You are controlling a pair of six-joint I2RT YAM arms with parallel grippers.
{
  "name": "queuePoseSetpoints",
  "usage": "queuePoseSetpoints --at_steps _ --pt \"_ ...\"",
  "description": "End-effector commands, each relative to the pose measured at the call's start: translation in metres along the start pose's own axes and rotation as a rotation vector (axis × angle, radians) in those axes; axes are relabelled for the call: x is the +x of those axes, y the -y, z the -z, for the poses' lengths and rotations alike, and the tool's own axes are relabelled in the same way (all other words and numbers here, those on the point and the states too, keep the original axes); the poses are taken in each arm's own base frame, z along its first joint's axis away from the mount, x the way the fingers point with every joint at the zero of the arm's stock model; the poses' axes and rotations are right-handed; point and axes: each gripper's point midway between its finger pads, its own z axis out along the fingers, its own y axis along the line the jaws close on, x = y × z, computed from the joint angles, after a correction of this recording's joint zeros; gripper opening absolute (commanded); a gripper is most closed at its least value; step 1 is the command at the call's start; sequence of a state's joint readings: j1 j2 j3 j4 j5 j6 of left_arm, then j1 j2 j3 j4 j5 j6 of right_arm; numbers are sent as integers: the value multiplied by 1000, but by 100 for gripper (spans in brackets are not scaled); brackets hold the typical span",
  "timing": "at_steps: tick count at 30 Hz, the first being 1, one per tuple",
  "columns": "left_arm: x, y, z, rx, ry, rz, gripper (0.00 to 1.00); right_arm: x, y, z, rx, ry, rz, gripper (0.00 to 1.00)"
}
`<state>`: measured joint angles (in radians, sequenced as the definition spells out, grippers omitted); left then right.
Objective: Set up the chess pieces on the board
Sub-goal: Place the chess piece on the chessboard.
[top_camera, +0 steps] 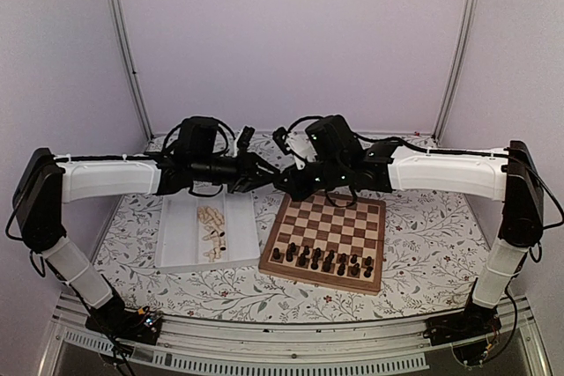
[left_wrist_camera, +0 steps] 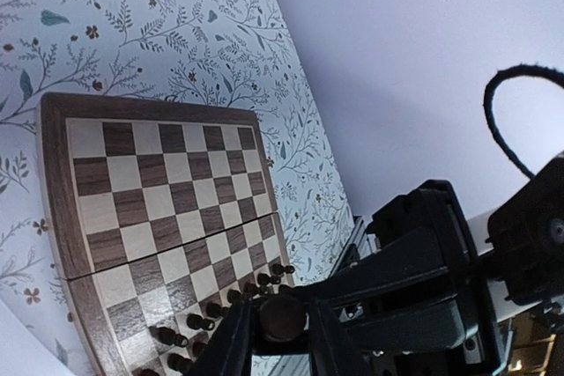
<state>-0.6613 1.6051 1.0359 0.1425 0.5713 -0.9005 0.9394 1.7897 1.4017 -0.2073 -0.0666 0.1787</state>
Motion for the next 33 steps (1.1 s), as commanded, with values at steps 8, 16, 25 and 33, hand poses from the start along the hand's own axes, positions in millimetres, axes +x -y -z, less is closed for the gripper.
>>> queuePoseSetpoints --at_steps 8,16,25,33 --pt "-10 -4 58 -302 -14 -664 33 28 -31 45 -201 -155 84 0" --pt "59 43 63 -268 -66 -1427 27 77 -57 78 -385 -327 55 0" --pt "117 67 62 -272 -43 -2128 34 109 -71 91 -515 -443 53 1" --pt "146 43 40 -318 -175 -2280 36 119 -79 85 -584 -490 30 2"
